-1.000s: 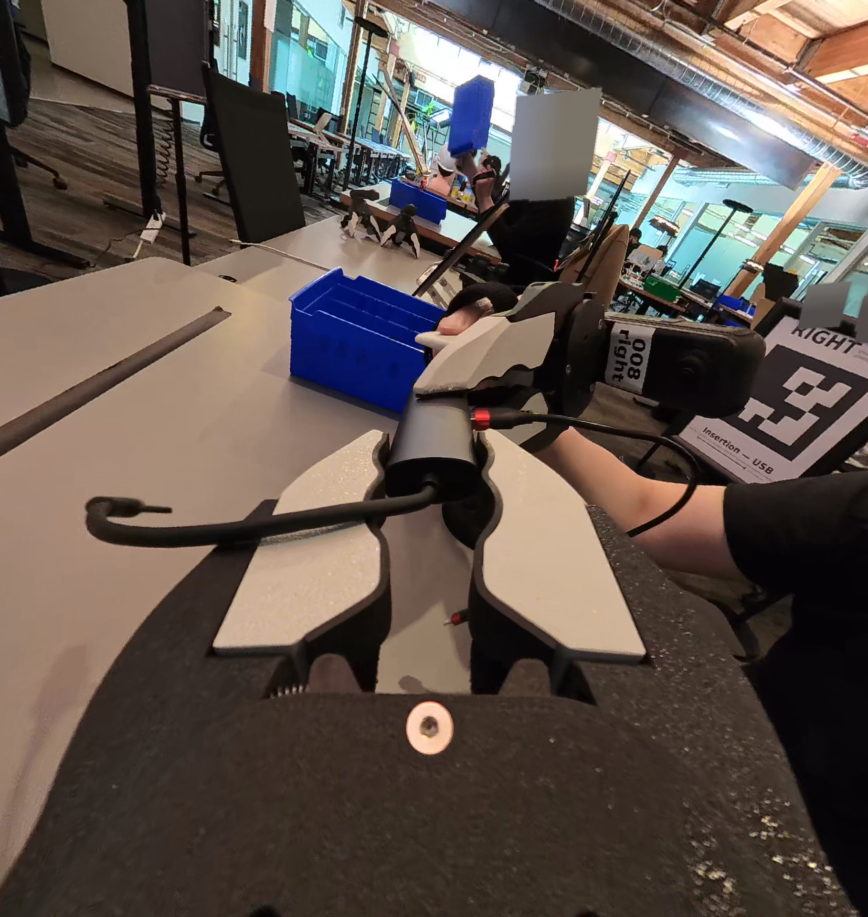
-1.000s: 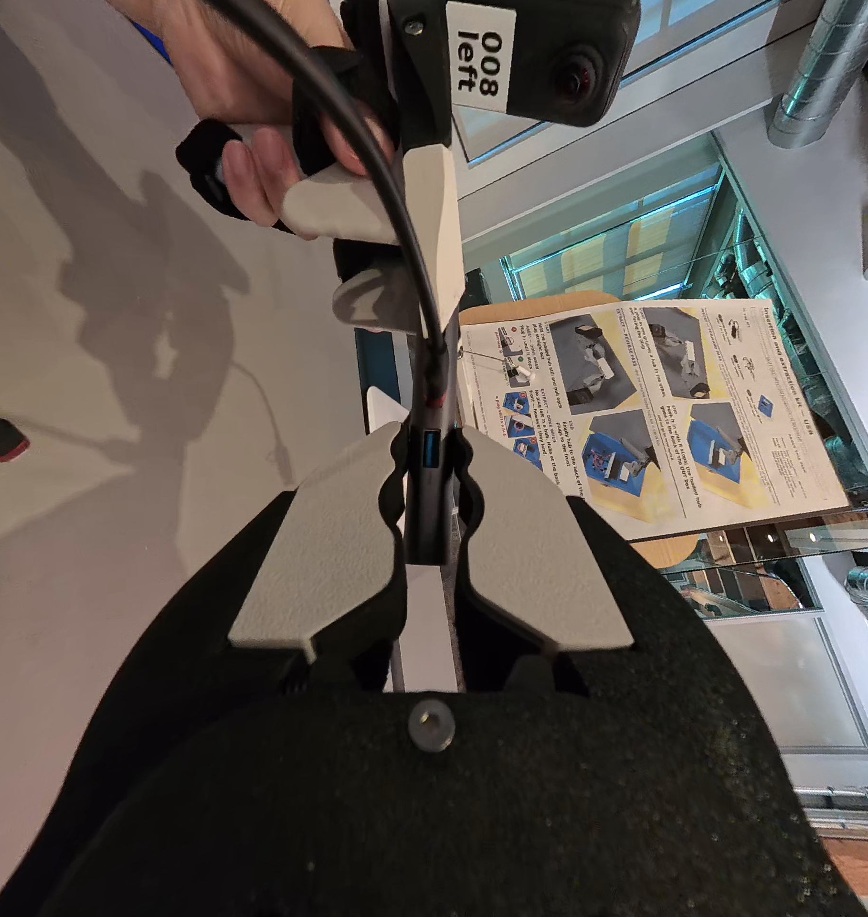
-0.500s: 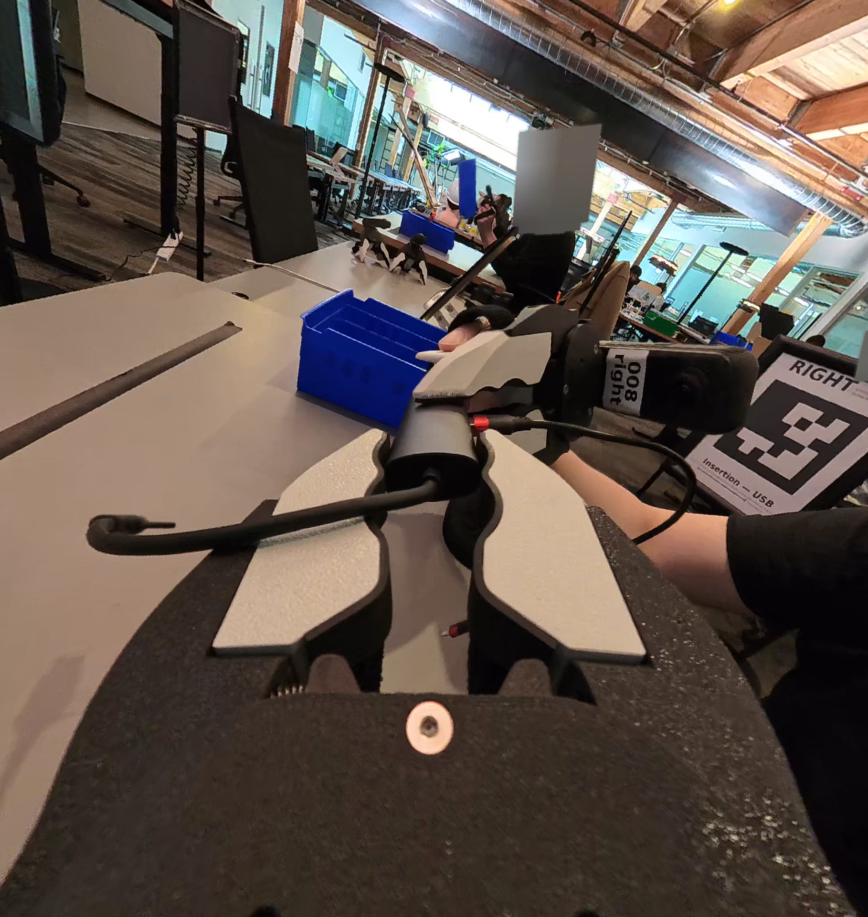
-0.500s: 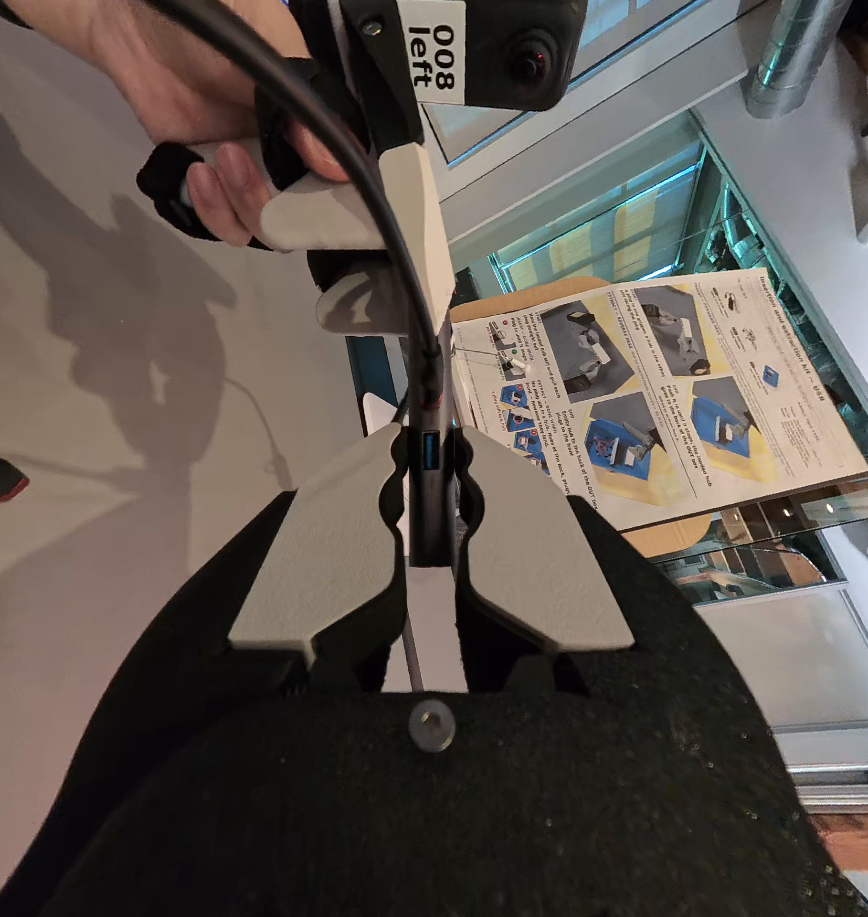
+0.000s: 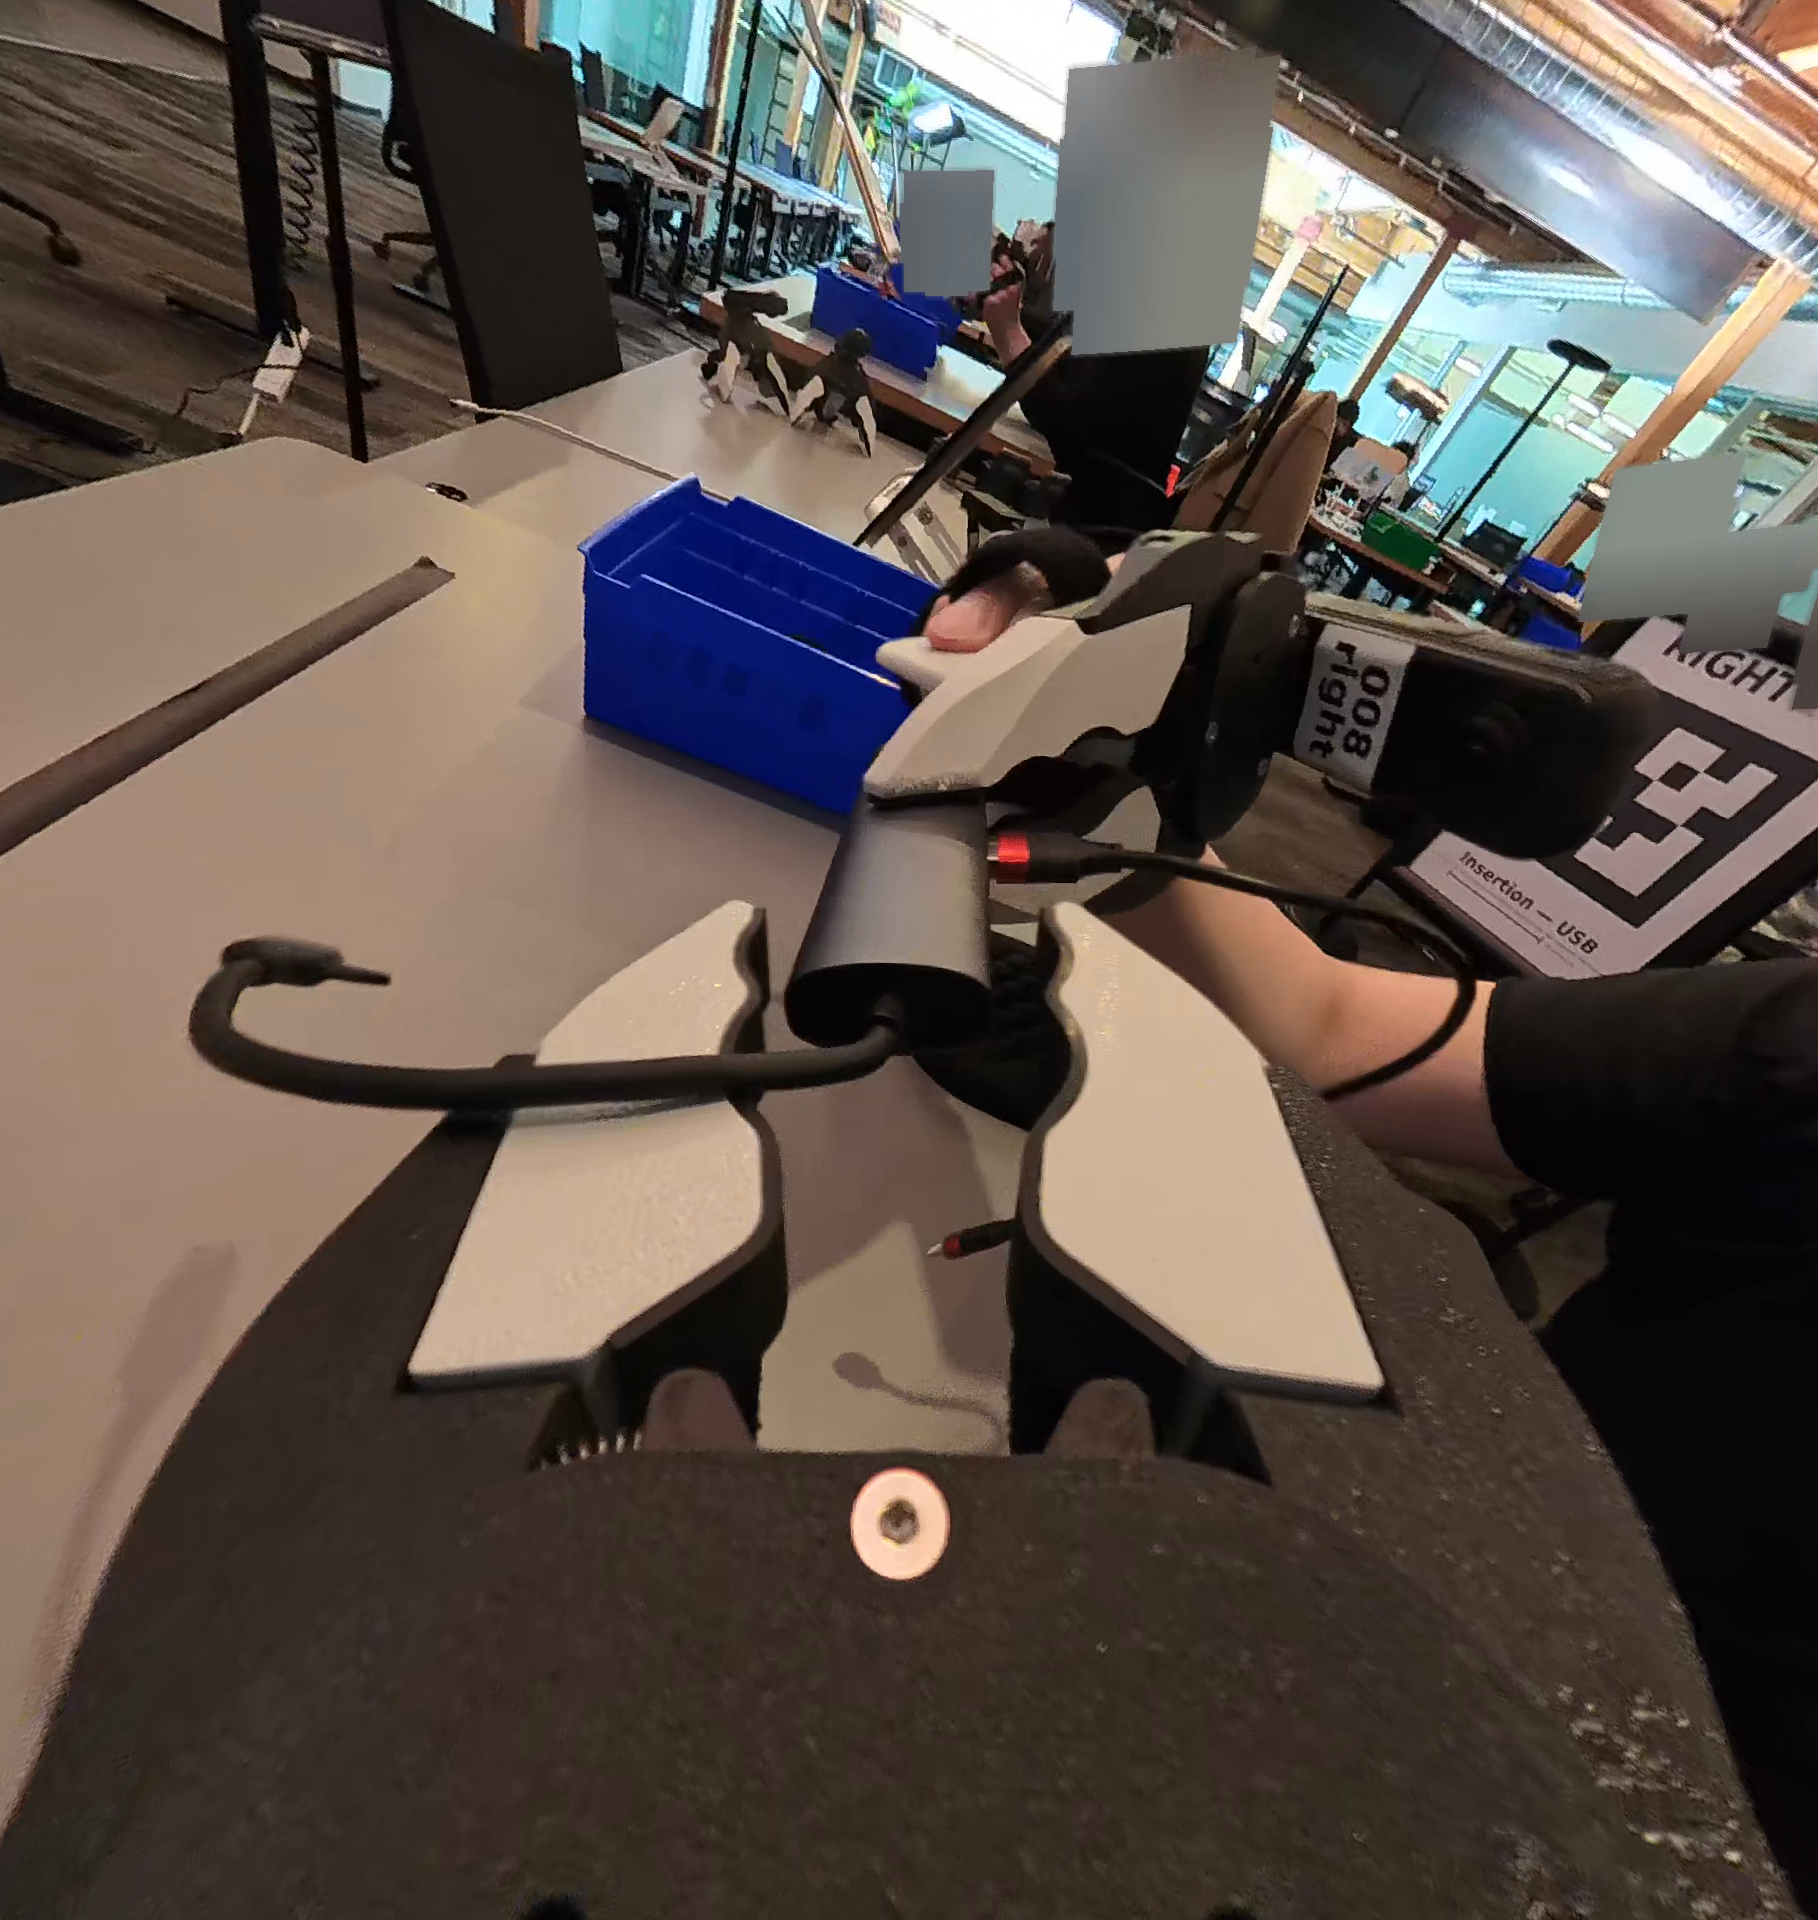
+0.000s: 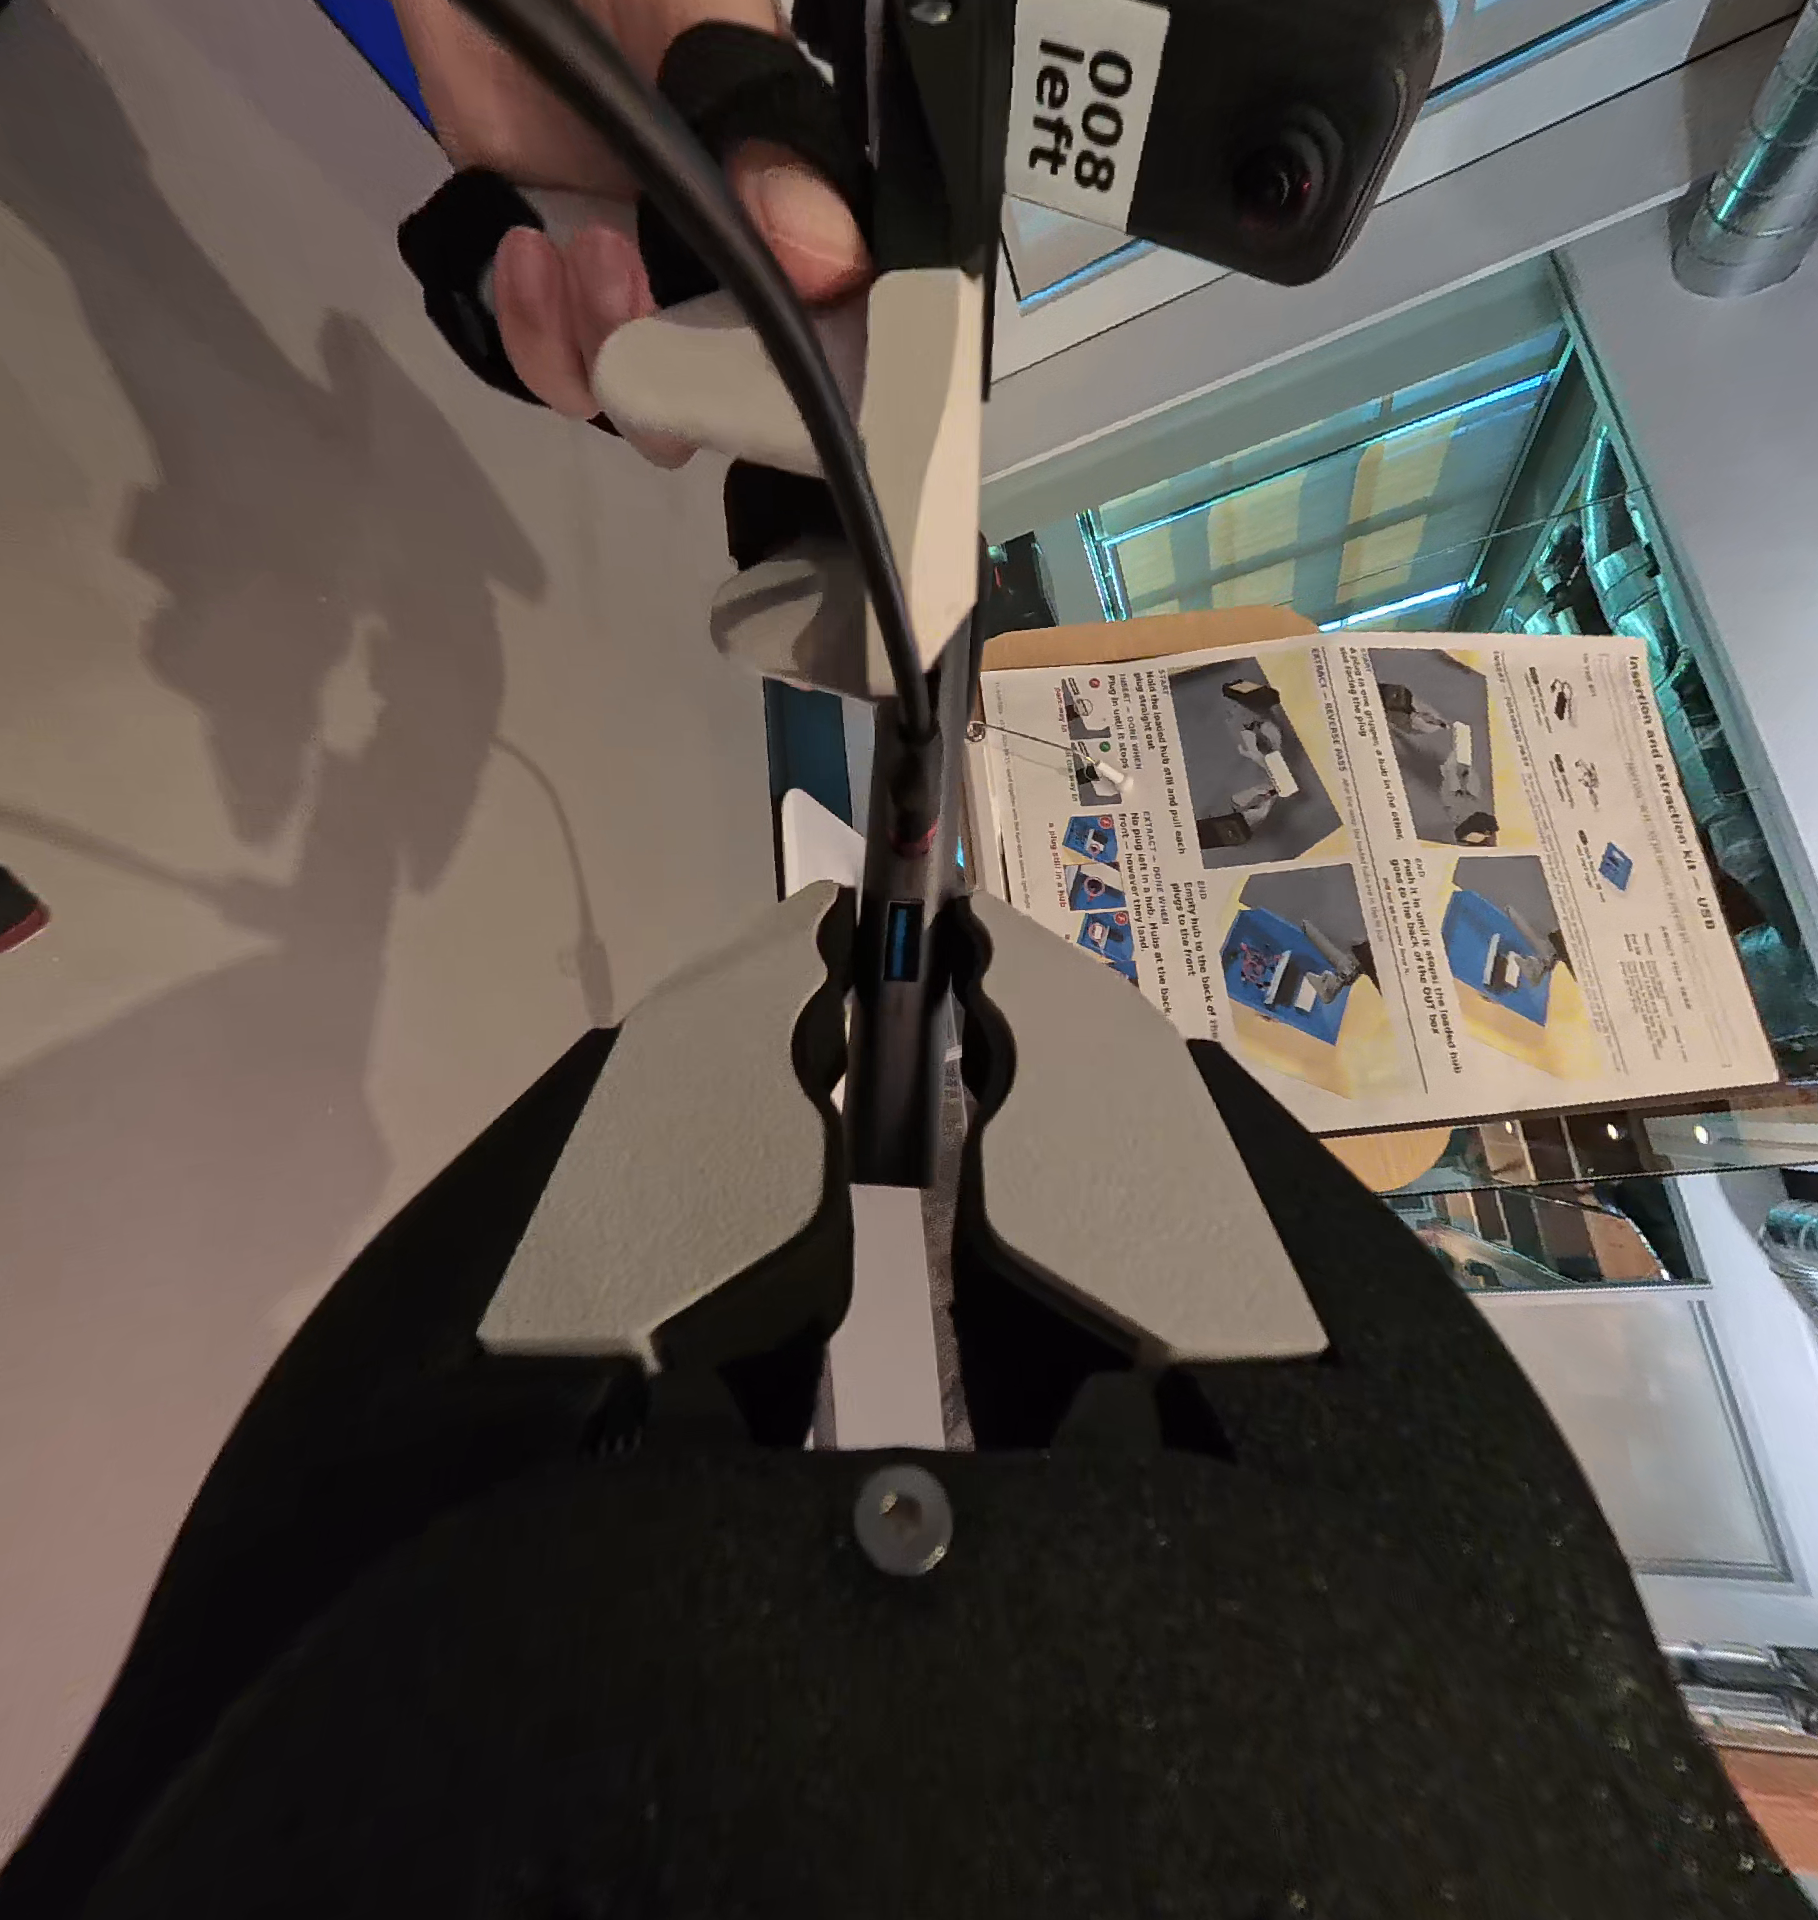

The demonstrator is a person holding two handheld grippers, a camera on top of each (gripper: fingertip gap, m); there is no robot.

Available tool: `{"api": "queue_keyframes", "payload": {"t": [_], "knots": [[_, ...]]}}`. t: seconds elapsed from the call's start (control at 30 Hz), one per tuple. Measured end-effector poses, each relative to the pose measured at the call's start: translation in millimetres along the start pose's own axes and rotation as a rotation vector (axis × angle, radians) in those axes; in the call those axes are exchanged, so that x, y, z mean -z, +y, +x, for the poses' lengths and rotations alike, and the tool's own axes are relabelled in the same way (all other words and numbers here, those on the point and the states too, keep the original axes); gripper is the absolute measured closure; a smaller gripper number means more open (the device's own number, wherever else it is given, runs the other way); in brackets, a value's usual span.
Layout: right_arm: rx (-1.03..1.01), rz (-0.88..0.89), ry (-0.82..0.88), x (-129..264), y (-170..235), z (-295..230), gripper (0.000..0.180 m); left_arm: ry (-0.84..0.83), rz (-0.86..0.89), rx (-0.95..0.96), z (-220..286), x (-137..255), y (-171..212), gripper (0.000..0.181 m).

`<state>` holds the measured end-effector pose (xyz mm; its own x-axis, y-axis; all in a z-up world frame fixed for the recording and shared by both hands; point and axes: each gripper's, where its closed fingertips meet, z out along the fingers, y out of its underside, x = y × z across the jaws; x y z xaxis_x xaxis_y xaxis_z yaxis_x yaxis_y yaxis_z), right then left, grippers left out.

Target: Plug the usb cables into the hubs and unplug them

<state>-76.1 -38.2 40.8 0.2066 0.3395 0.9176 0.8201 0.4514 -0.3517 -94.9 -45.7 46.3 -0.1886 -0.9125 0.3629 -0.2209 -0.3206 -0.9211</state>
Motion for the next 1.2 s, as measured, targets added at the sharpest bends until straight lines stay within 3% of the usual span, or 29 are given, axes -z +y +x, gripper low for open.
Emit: {"api": "queue_keyframes", "payload": {"t": [0.17, 0.9, 1.2], "knots": [[0.040, -0.018, 0.003, 0.4, -3.4, -0.4, 0.163, 0.065, 0.051, 0.064, 1.6, 2.4, -4.7, 0.147], [0.041, -0.032, -0.033, 5.3, 4.2, -2.4, 0.163, 0.019, 0.019, -0.059, 2.9, -6.0, 1.4, 0.148], [0.001, -0.039, 0.029, 1.2, 14.6, 4.2, 0.155, 0.039, 0.094, 0.015, -2.5, -4.6, -5.9, 0.148]]}}
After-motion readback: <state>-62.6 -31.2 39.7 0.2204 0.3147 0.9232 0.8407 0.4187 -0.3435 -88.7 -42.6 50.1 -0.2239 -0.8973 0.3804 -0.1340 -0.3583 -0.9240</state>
